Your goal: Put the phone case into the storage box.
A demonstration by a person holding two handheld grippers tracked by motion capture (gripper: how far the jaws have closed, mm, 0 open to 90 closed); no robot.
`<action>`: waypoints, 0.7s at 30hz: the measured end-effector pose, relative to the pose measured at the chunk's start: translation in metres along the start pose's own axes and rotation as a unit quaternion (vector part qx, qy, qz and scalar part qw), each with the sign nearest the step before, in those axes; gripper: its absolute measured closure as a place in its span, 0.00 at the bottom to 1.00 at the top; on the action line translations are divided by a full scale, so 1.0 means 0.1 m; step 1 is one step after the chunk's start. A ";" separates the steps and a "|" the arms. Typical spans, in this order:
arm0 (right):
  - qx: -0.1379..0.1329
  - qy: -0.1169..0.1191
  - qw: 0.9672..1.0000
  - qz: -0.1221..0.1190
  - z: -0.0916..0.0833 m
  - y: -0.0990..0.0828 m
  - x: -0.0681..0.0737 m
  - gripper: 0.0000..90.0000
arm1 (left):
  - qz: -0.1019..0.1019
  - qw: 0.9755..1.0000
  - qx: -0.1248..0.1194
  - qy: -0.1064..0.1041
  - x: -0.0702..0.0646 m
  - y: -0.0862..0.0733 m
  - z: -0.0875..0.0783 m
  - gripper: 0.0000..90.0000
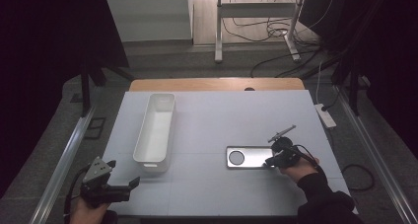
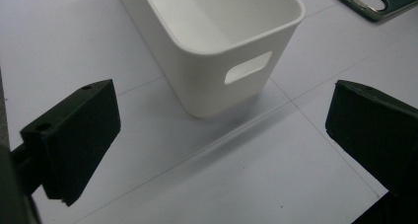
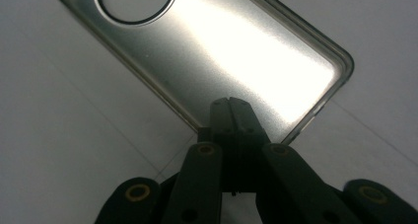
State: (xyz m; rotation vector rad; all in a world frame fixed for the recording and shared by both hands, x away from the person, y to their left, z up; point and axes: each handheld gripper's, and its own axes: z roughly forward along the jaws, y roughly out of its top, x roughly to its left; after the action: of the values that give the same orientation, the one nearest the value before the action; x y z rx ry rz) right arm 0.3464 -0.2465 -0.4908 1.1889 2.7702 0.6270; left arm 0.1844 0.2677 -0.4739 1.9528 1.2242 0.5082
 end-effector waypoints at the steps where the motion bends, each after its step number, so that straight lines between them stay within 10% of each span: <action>1: 0.000 0.003 1.000 0.001 0.00 -0.02 0.02 1.00 | 0.000 1.000 0.000 0.000 0.00 0.00 0.00 0.01; 21: 0.016 0.045 0.997 -0.053 0.07 -0.03 0.38 1.00 | 0.001 1.000 0.001 0.001 0.00 0.00 0.00 0.01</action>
State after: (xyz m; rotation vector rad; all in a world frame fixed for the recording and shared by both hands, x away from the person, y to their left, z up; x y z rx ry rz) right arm 0.3194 -0.2193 -0.4946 1.0342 2.9060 0.6433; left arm 0.1846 0.2673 -0.4740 1.9564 1.2257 0.5104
